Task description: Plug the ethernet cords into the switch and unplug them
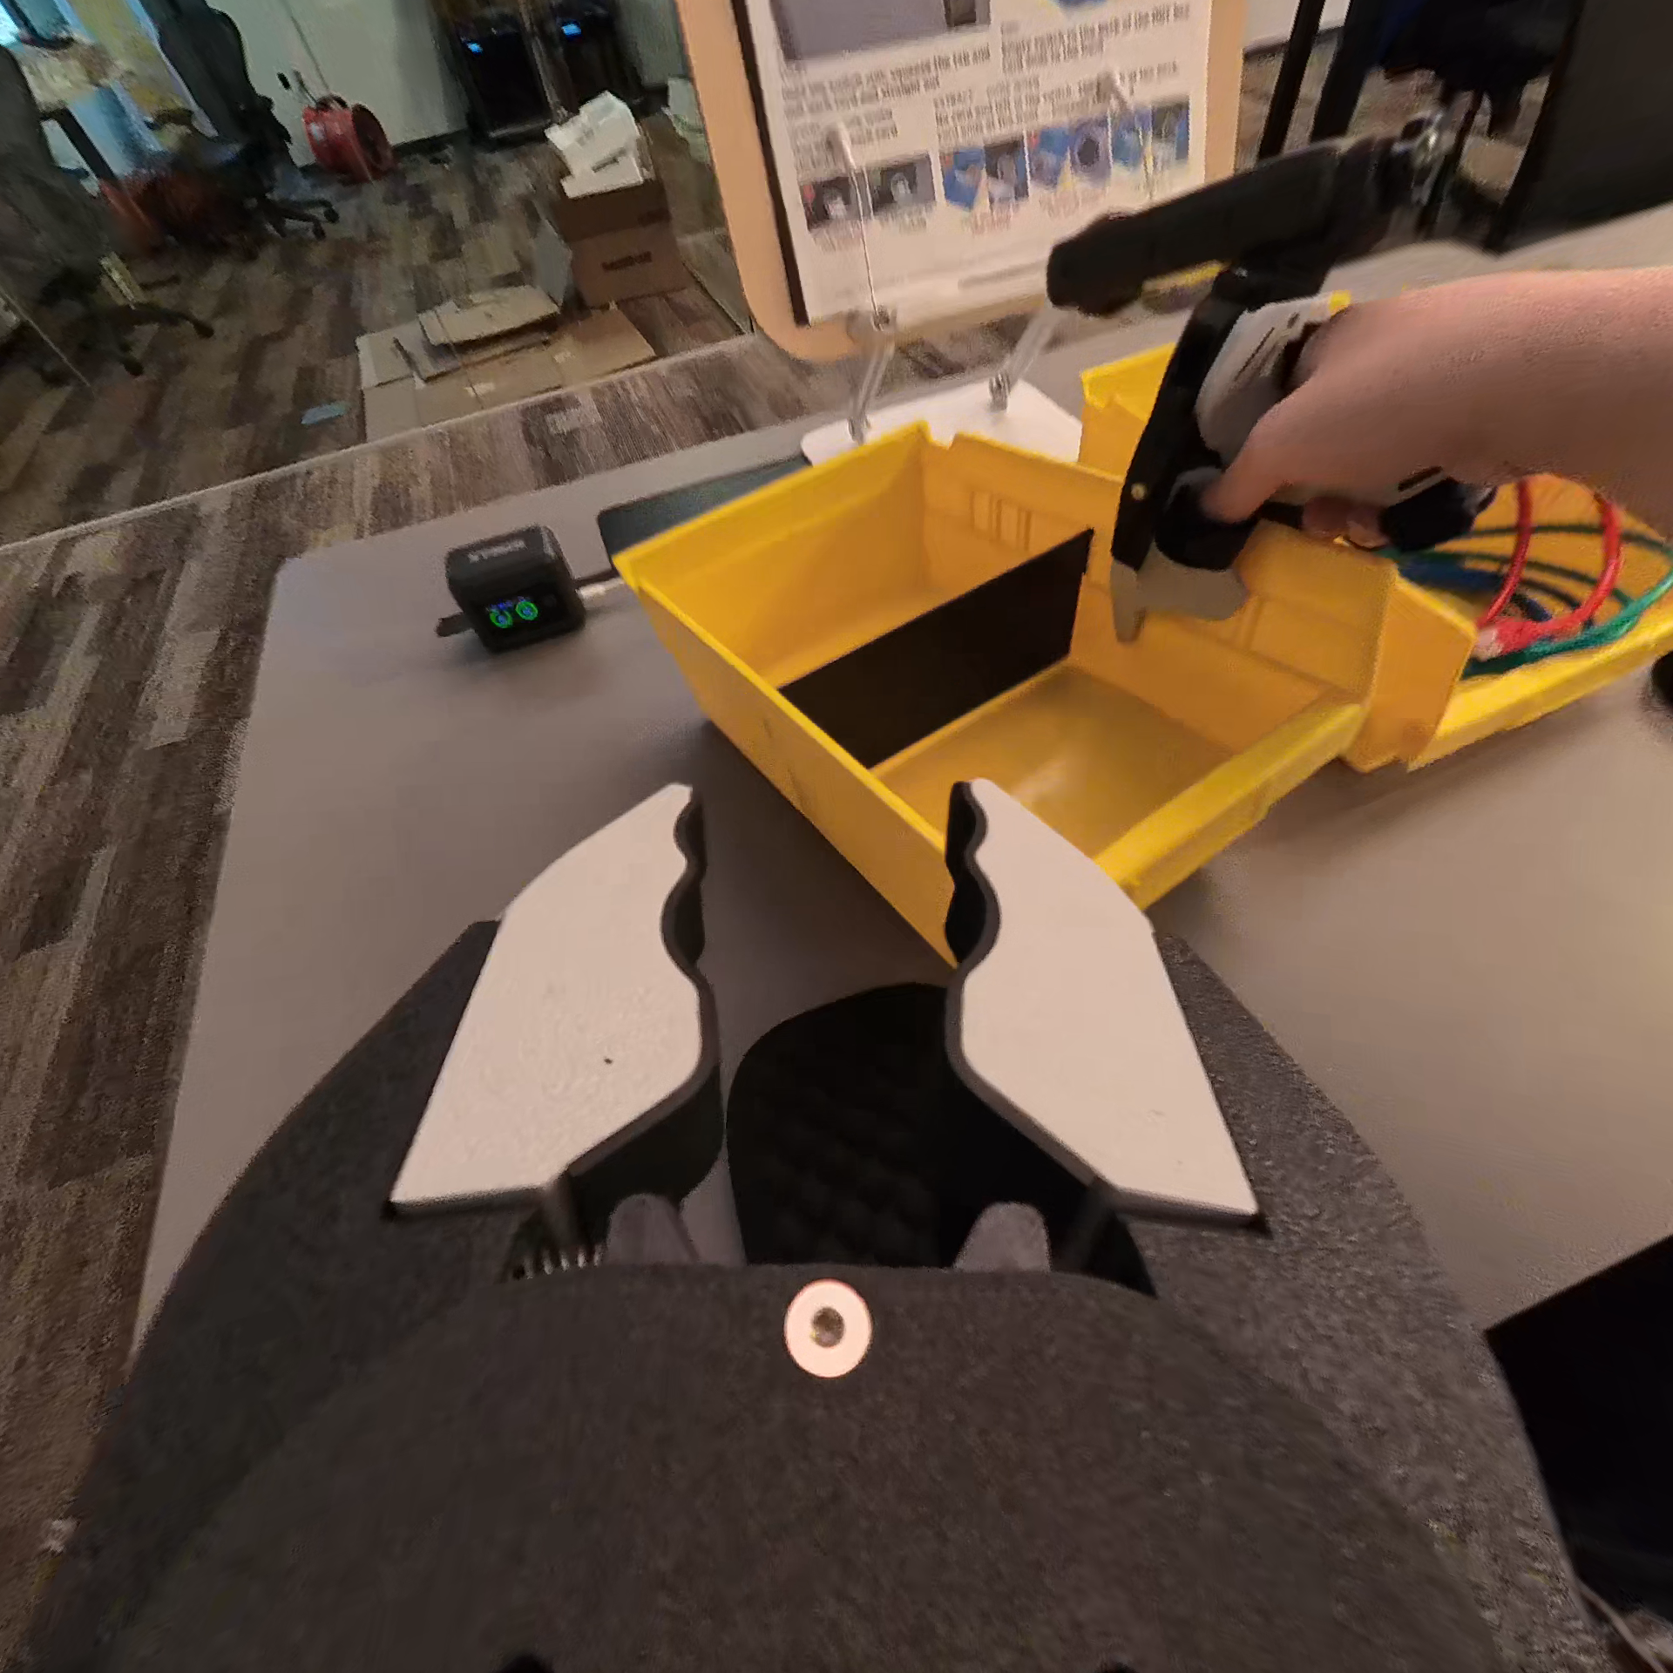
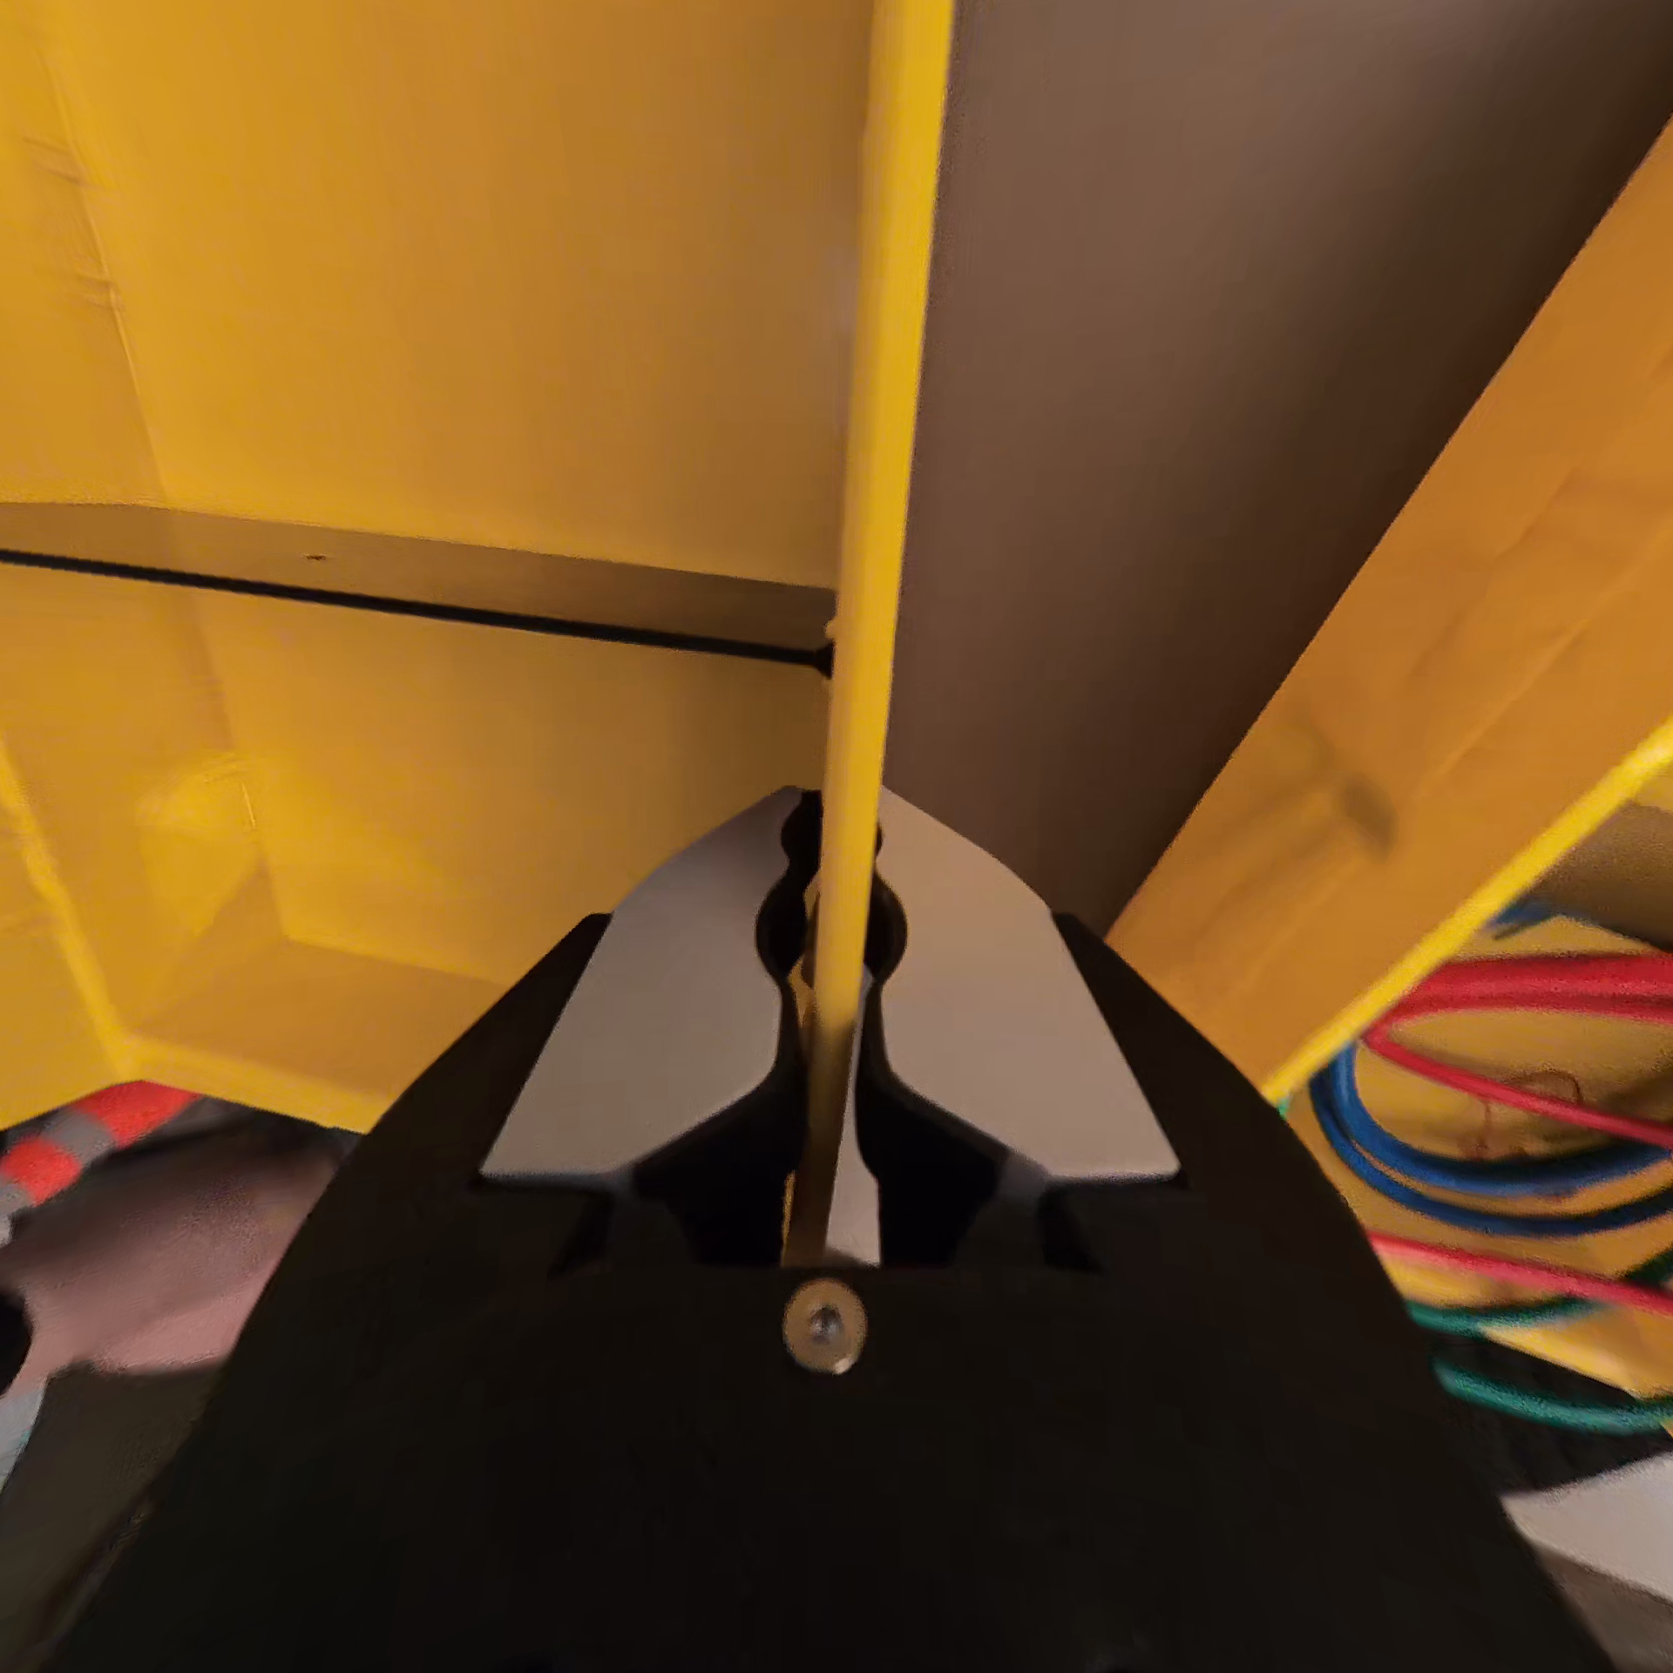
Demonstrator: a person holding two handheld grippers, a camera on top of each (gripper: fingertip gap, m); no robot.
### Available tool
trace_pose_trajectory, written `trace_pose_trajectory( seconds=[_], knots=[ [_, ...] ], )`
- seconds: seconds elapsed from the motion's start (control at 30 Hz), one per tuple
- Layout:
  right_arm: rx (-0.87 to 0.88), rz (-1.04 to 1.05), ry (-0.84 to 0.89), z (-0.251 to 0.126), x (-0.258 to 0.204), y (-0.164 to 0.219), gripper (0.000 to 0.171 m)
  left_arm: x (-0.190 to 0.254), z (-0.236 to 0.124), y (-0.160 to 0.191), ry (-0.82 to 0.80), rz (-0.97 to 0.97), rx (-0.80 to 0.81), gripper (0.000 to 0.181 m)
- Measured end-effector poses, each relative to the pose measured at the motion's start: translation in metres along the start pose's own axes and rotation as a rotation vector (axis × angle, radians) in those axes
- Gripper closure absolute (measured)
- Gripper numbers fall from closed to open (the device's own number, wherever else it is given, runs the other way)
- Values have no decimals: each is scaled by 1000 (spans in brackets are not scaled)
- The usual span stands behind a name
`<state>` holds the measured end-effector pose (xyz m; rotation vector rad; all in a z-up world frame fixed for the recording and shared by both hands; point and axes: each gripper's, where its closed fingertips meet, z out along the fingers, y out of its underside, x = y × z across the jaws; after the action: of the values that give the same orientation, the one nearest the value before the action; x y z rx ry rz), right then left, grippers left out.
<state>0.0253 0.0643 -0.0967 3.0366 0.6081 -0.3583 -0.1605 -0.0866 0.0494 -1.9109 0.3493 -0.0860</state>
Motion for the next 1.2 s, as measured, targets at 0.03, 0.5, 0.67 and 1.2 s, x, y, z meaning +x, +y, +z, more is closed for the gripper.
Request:
trace_pose_trajectory(
  seconds=[0.03, 0.5, 0.67, 1.2],
  knots=[
    [-34, -27, -15, -11, -5, 5, 164, -2, -6, -8, -9, -12, 24, 129],
    [292, 35, 103, -289, 219, 90, 164, 127, 61, -53, 536, -207, -83, 134],
    [336, 284, 227, -292, 351, 160, 163, 196, 168, -42, 704, -311, -375, 144],
    [183, 443, 148, -129, 476, 211, 163, 239, 246, 28, 484, -28, -1063, 161]
  ],
)
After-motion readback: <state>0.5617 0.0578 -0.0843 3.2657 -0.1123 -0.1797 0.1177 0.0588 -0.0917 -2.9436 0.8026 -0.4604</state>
